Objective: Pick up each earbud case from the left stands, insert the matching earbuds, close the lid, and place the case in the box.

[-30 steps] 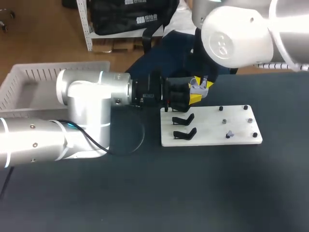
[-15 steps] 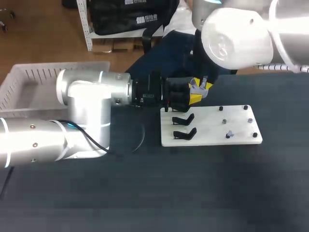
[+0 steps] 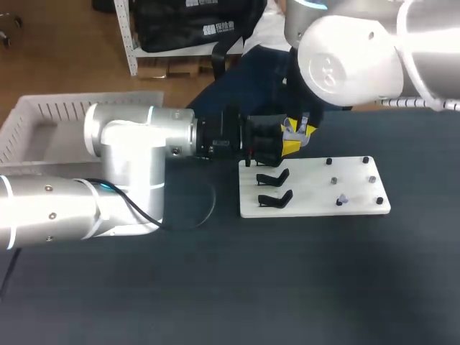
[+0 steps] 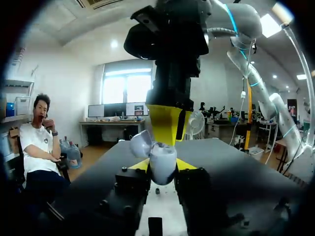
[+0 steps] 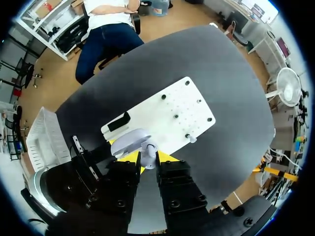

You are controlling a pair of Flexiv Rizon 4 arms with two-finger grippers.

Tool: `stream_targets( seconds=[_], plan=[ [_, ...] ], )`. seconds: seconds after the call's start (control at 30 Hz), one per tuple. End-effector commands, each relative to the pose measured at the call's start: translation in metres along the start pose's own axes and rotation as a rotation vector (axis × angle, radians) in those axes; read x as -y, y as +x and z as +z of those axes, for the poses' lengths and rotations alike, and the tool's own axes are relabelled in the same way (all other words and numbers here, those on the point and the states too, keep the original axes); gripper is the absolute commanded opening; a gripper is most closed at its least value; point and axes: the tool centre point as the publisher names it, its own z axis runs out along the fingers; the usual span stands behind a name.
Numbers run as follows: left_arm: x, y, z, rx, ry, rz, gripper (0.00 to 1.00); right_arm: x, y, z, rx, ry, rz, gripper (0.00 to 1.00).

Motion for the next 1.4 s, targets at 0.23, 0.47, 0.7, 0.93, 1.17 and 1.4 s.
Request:
stream_targets(
  seconds=[0.23,0.47,0.7,0.93,1.17,1.4],
  plan=[
    [0.000,0.000,0.000,0.005,-0.004,0.003,0.00,-0.002,0.001,0.001,0.000,-0.001,0.005,0.29],
    [0.000,0.000,0.000,0.005,-0.004,0.003,0.00,-0.004,0.003,-0.005,0.013,-0.003,0.000,0.31],
    [0.000,0.000,0.000,0.005,-0.004,0.003,0.00,0.004,0.015,-0.025,0.067,-0.083,-0.050,0.46],
    [0.000,0.000,0.000,0.005,-0.004,0.003,0.00,0.019,0.027,-0.033,0.183,-0.165,-0.130,1.00],
    [0.000,0.000,0.000,0.005,-0.004,0.003,0.00,0.044,0.036,-0.043,0.227,-0.198,-0.146,1.00],
    [0.000,0.000,0.000,0.005,-0.004,0.003,0.00,0.066,0.050,-0.041,0.254,-0.173,-0.158,1.00]
  ],
)
